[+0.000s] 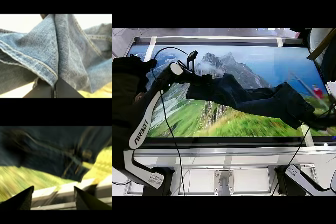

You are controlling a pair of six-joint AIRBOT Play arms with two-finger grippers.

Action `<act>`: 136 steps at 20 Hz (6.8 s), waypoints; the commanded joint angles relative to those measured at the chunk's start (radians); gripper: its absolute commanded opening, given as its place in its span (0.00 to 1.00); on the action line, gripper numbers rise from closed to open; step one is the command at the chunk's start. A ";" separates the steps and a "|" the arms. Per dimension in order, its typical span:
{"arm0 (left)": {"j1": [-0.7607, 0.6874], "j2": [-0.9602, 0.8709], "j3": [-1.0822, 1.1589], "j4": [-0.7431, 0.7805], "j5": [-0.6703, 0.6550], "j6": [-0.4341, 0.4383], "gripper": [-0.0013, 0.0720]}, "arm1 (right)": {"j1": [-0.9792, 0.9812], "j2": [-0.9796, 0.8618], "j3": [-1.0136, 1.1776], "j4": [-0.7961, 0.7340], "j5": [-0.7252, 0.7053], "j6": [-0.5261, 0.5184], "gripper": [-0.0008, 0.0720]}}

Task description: Fold the clothes and pants, and hang the long-sleeved shirts on hangers.

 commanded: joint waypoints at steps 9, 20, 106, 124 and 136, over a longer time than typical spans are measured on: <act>0.011 0.026 0.002 0.048 -0.059 0.003 0.04 | -0.043 -0.083 -0.198 0.155 -0.246 -0.130 0.76; 0.095 0.118 0.002 0.150 -0.092 -0.003 0.04 | 0.047 -0.103 -0.063 0.414 -0.307 -0.278 0.05; 0.496 0.117 -0.079 0.494 -0.187 -0.242 0.04 | 0.179 -0.635 0.542 0.051 -0.385 0.032 0.06; 0.474 0.081 -0.124 0.674 -0.285 -0.249 0.64 | 0.171 -0.630 0.726 0.047 -0.179 0.126 0.57; 0.499 -0.094 0.196 0.638 -0.079 -0.433 0.88 | 0.246 -0.472 0.747 0.064 -0.037 0.113 0.58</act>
